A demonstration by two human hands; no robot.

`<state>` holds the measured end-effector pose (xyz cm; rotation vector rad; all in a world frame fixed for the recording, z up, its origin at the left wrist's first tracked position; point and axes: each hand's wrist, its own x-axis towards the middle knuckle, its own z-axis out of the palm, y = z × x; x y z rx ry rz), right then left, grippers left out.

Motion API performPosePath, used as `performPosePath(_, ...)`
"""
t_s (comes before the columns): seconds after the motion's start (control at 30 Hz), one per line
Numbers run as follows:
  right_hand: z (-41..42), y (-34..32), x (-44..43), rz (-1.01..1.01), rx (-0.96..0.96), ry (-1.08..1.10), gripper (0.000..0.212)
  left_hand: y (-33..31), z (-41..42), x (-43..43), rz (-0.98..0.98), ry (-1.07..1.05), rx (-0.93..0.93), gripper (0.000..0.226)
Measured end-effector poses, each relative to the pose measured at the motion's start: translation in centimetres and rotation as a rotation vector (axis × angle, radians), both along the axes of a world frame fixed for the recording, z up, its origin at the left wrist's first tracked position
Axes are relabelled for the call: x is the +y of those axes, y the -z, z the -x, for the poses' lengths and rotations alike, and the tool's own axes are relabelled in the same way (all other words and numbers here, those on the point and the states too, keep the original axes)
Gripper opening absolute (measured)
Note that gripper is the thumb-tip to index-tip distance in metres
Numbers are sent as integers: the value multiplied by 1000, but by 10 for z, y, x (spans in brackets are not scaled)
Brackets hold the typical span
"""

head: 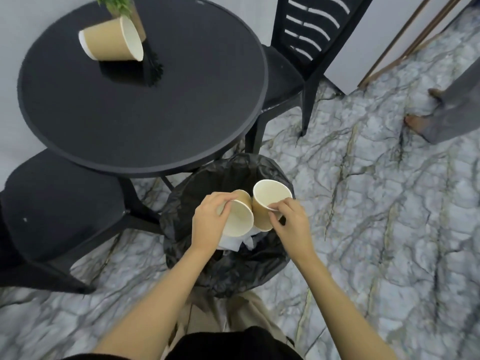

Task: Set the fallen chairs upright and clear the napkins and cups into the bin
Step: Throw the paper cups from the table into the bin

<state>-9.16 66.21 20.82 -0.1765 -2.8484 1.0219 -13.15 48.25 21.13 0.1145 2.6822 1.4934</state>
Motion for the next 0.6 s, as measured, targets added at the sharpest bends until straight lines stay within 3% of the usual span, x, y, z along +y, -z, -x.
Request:
performPosePath(0.17, 14, 49, -16, 37, -91, -26, 12, 48, 2, -21, 10, -89, -88, 19)
performPosePath(0.33, 26, 71, -17, 147, -348, -101, 36, 86, 6, -28, 58, 67, -323, 37)
performPosePath(0.6, 42, 25, -19, 199, -289, -116, 38, 47, 7, -34, 2, 119, -282, 39)
